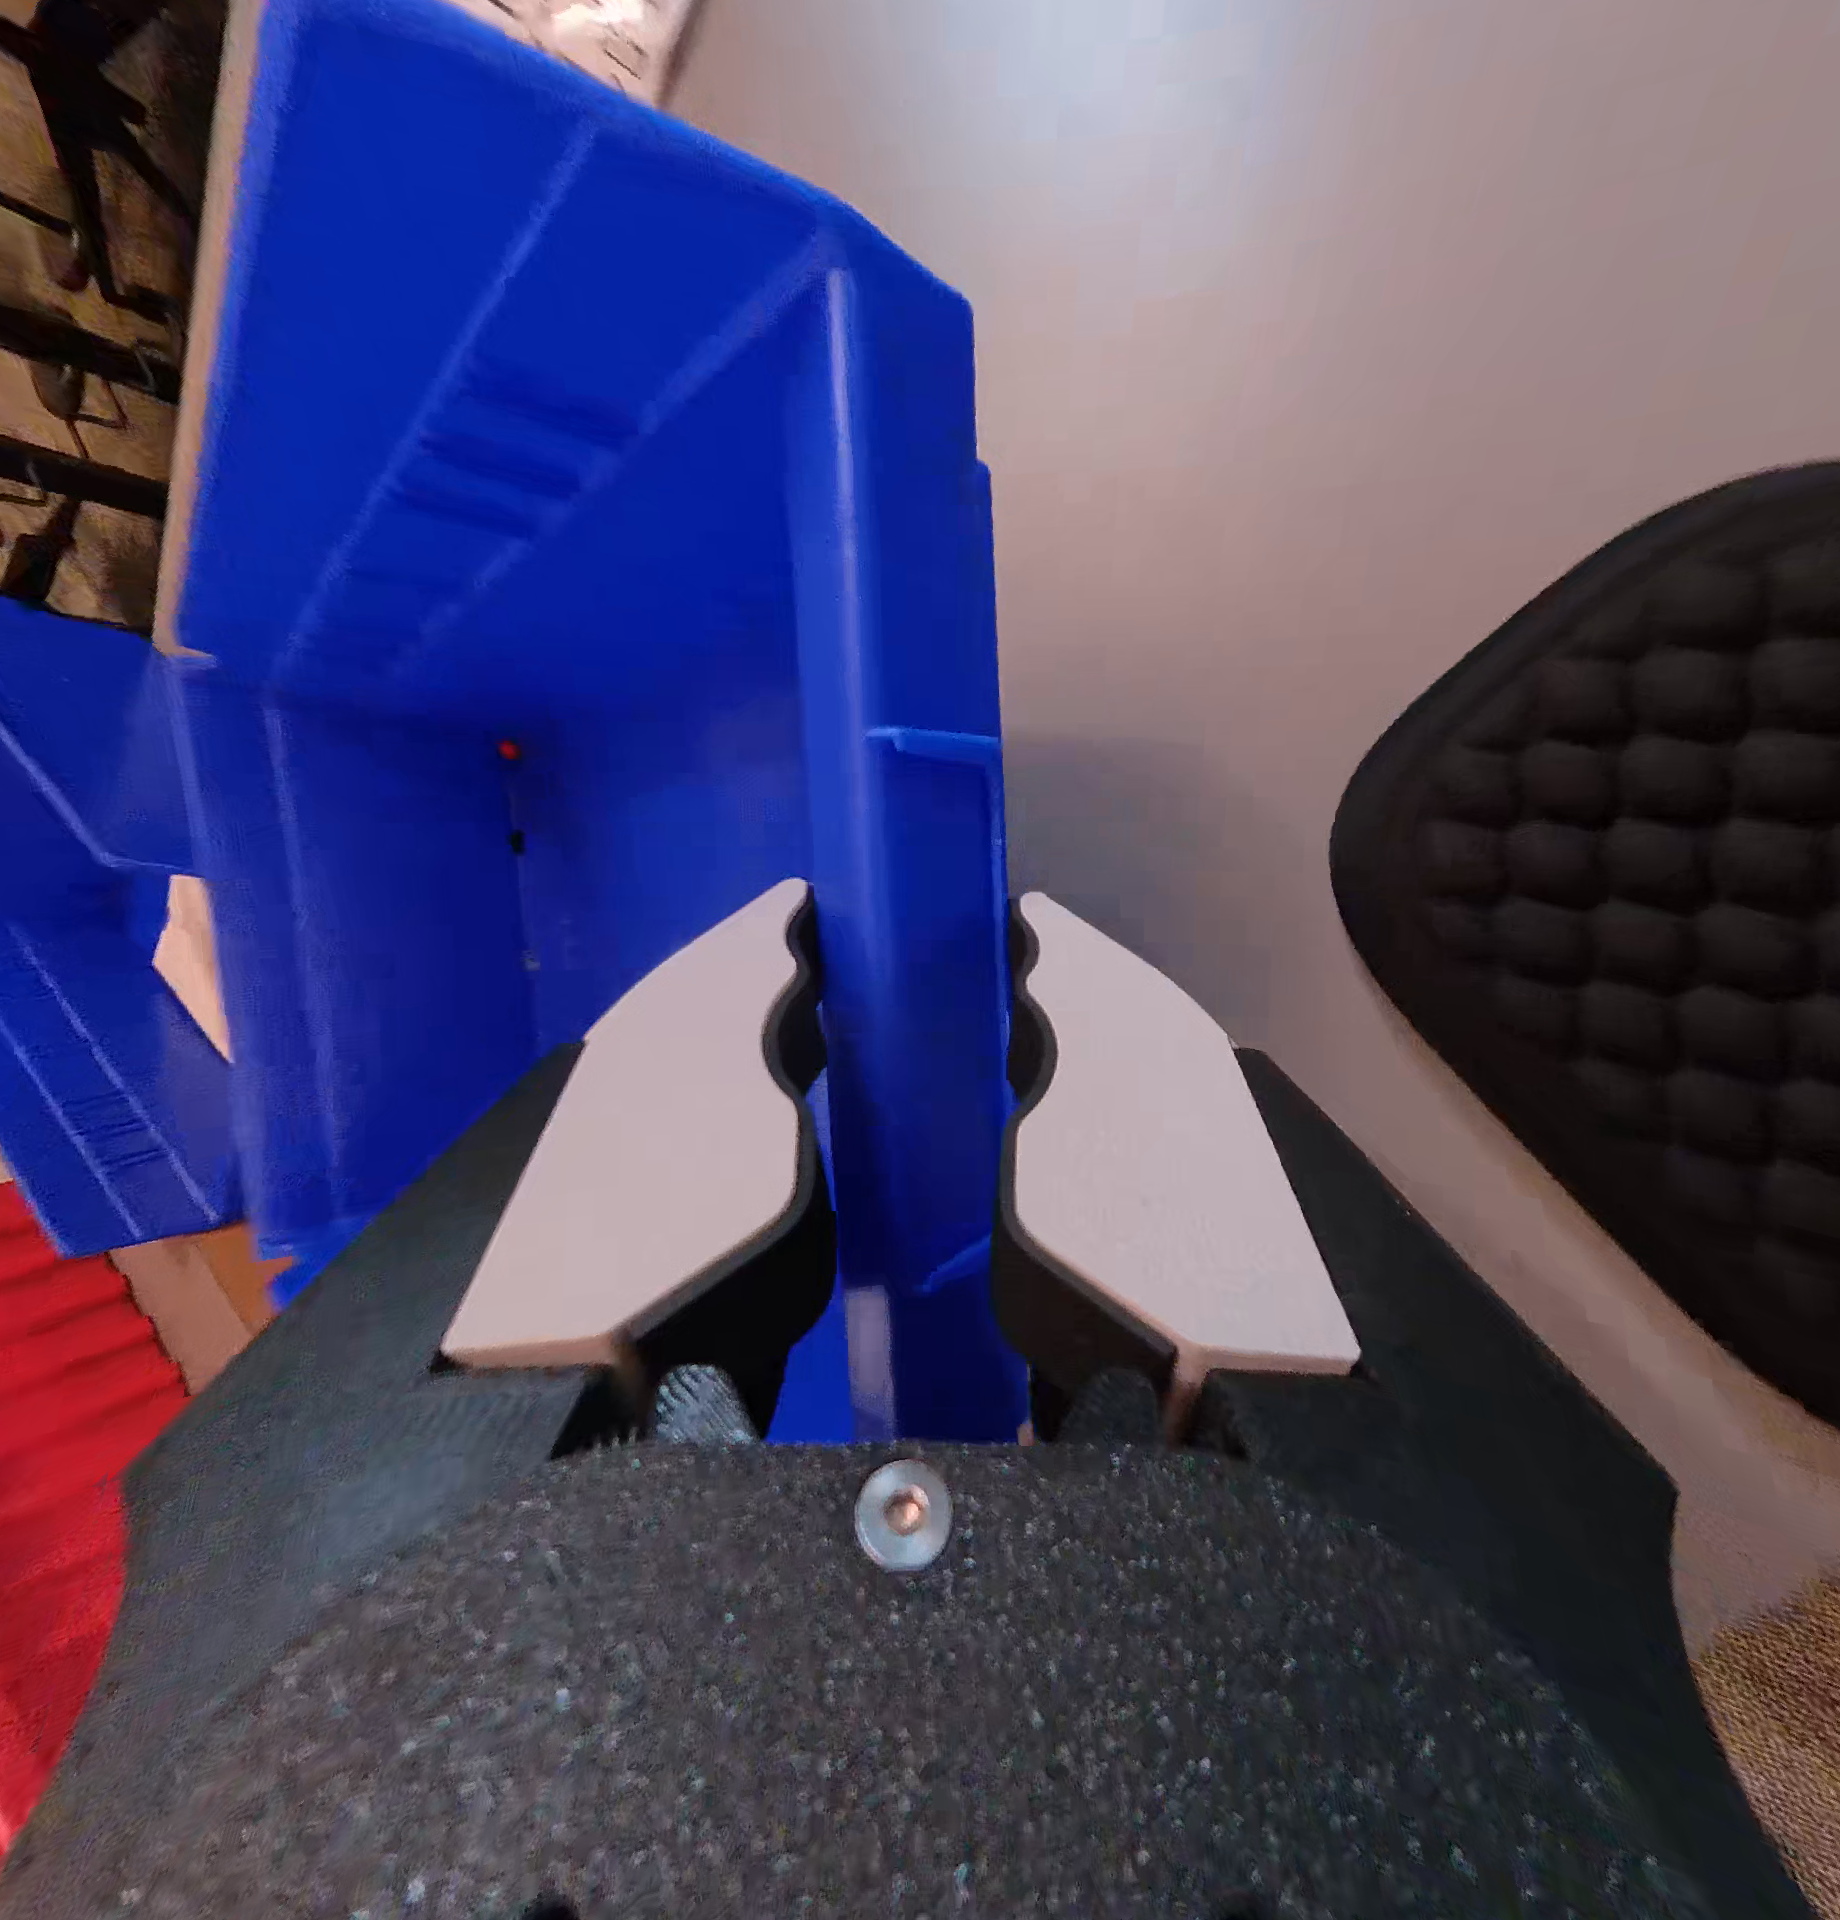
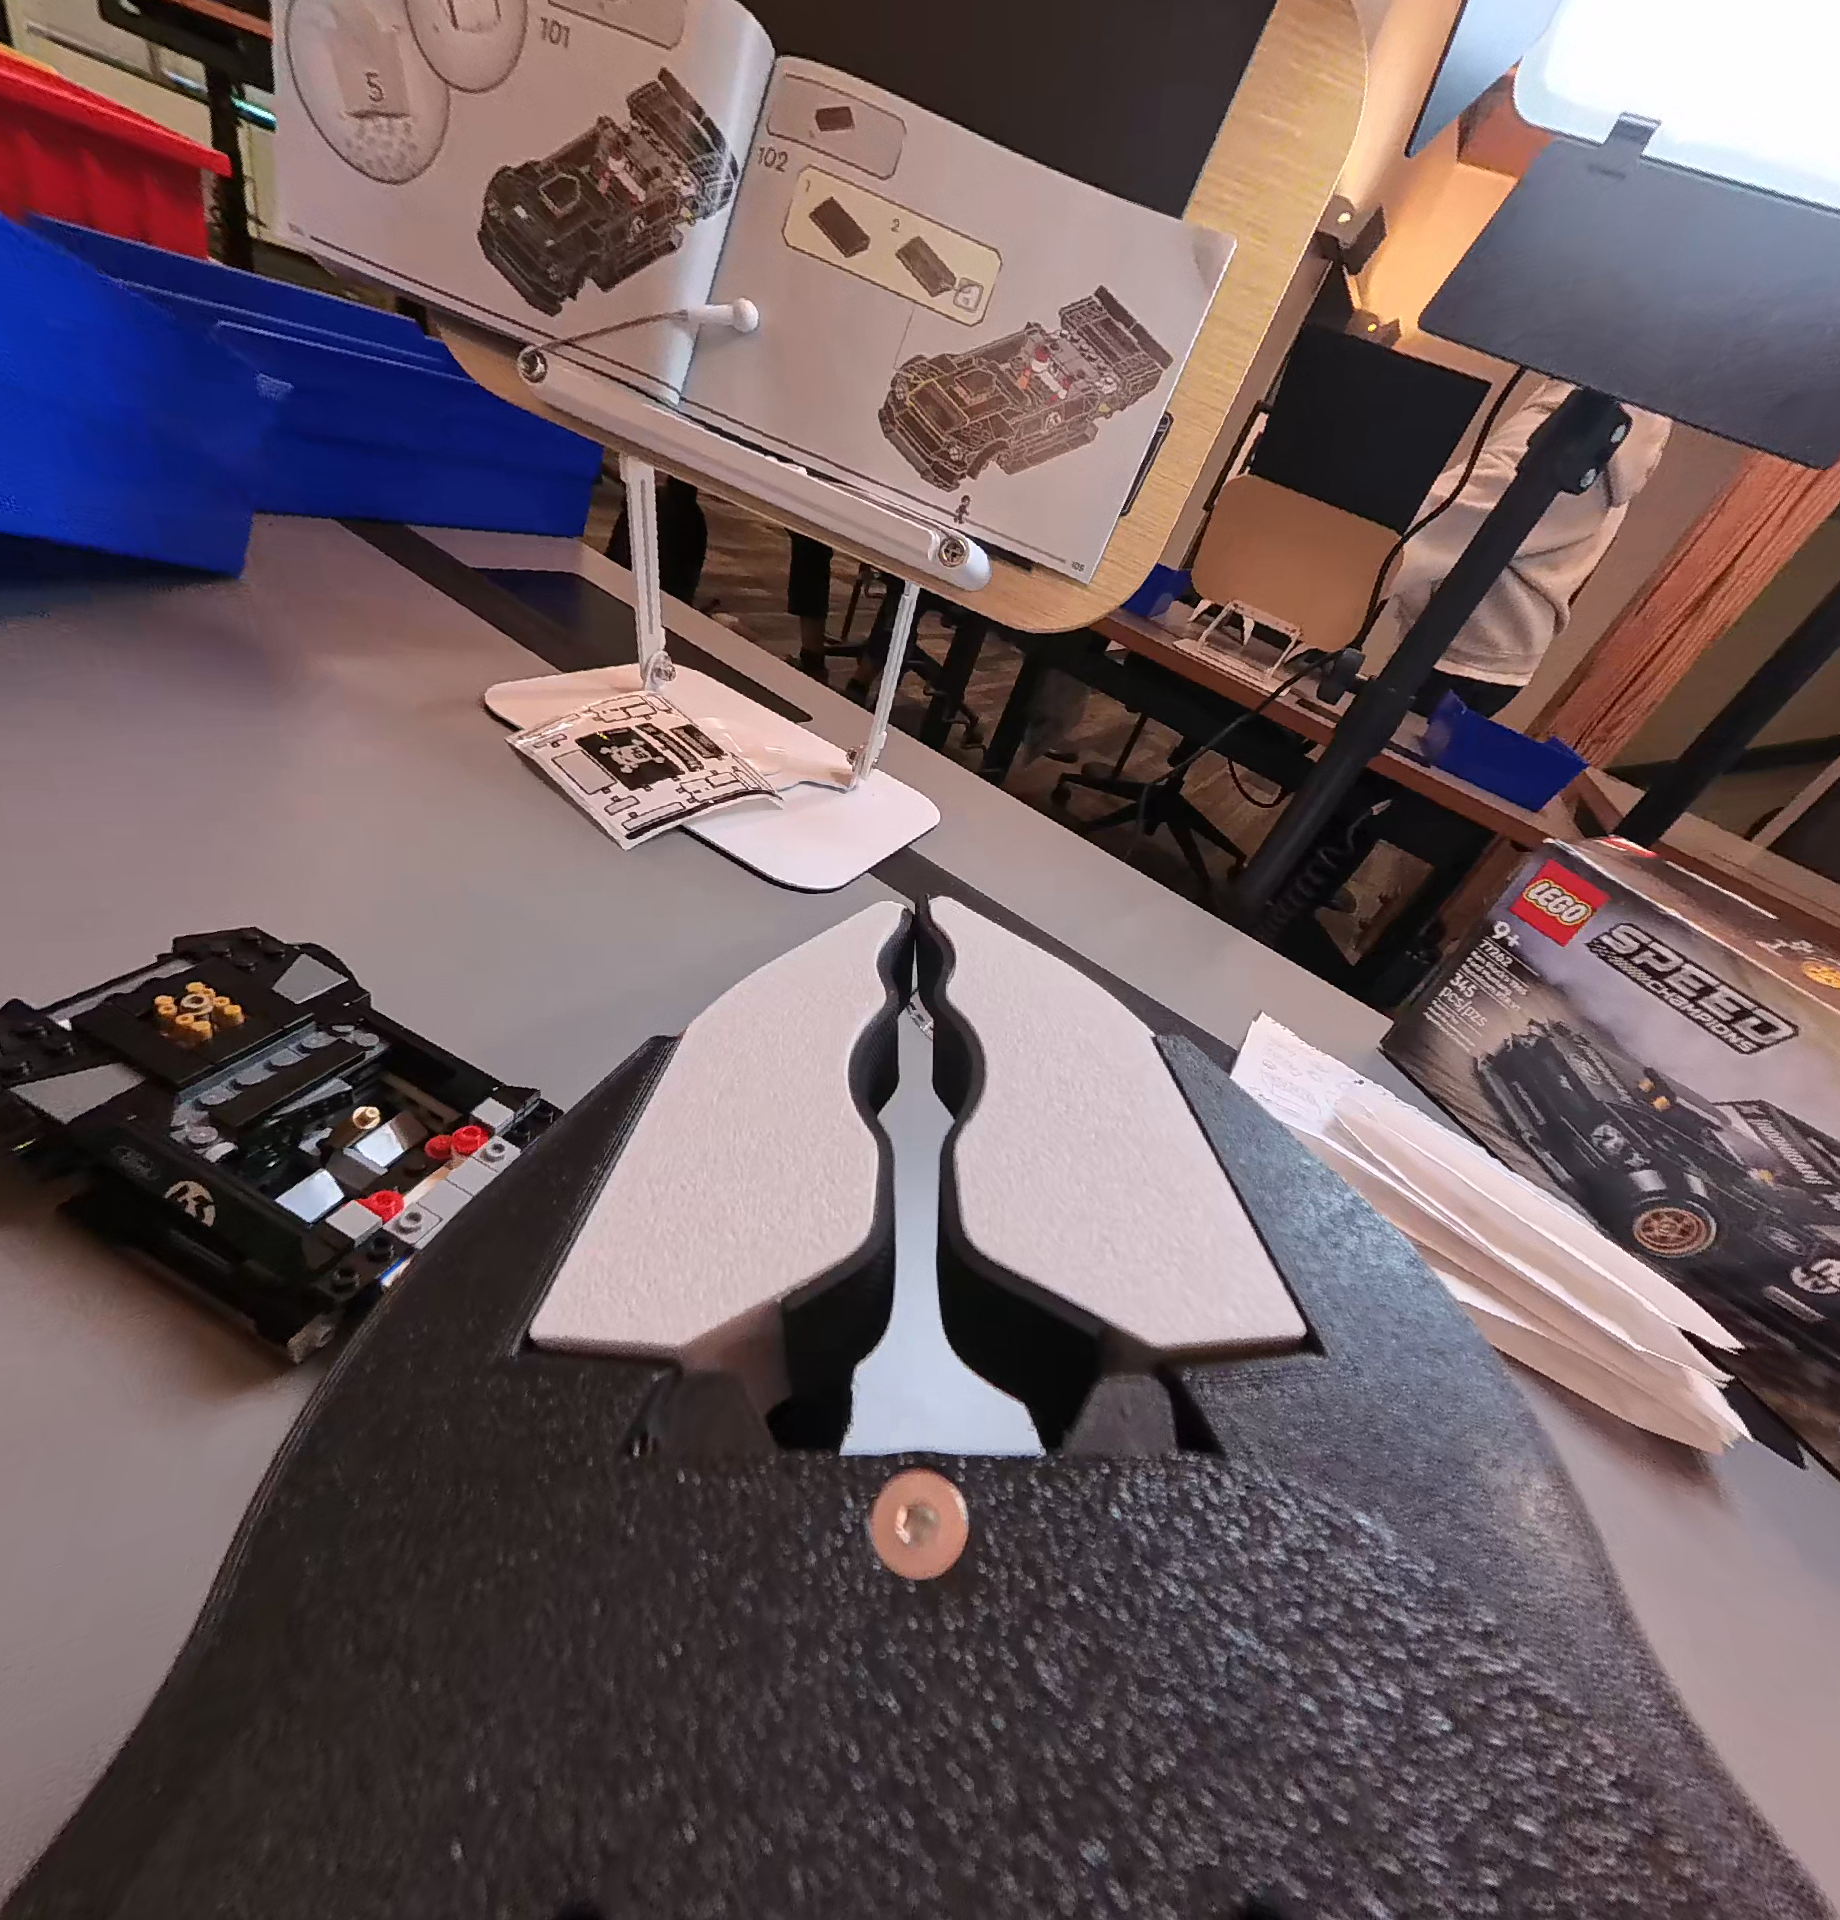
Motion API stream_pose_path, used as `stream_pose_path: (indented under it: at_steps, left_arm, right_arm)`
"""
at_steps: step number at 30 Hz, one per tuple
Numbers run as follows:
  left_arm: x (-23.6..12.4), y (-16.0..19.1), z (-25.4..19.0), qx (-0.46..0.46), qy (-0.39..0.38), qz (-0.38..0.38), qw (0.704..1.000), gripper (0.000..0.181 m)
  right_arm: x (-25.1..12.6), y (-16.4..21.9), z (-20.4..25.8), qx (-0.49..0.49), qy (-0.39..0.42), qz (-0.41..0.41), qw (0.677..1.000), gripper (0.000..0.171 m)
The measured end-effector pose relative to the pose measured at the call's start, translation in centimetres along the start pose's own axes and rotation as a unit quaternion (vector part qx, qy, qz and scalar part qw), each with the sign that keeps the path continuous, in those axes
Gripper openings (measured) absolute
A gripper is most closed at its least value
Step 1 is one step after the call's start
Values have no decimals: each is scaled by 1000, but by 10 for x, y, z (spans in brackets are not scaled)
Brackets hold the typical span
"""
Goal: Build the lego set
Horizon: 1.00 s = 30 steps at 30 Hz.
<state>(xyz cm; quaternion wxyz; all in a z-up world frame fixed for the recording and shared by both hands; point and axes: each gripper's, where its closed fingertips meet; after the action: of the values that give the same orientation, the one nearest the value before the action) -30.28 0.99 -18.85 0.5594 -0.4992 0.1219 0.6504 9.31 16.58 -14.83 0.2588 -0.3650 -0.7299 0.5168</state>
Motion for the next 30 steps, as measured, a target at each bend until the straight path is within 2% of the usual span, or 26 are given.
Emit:
stream_pose_path:
  at_steps: [4,7,11,13,17,21,24,26,28,30]
  left_arm:
    - [34,25,-31,-5,-16,9,1000,31]
    - [46,36,-46,-24,-5,11,1000,29]
    - [42,30,-49,-49,10,-25,998,29]
    - [32,19,-50,-81,40,-58,994,36]
    - [1,-20,-26,-167,49,-182,968,43]
    - [-21,-36,47,-296,-54,-259,918,35]
    - [-15,-35,95,-390,-104,-277,872,33]
    - [5,-32,104,-411,-101,-251,870,34]
    - [17,-43,96,-413,-53,-248,875,38]
    - [17,-57,70,-363,12,-240,900,41]
  right_arm:
    - [2,2,4,0,-5,4,1000,0]
    - [4,4,8,-1,-11,8,1000,0]
    - [4,4,11,-4,-14,10,1000,0]
    - [4,4,11,-3,-13,9,1000,0]
    - [2,1,9,1,-12,4,1000,0]
    - [2,-1,10,5,-16,-1,1000,0]
    - [2,-4,12,5,-23,-6,1000,0]
    - [0,-7,14,11,-29,-14,999,0]
    - [-3,-8,16,13,-35,-19,999,0]
    - [-7,-10,16,10,-34,-22,999,0]
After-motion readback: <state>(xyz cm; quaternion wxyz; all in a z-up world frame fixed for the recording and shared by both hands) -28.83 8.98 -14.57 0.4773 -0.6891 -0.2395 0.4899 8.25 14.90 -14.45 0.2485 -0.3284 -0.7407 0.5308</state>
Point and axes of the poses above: each gripper's, where its closed fingertips meet, x out along the fingers, y out of its underside, z = x × y across the jaws, and after that the axes turned 2 degrees about -z, right-handed
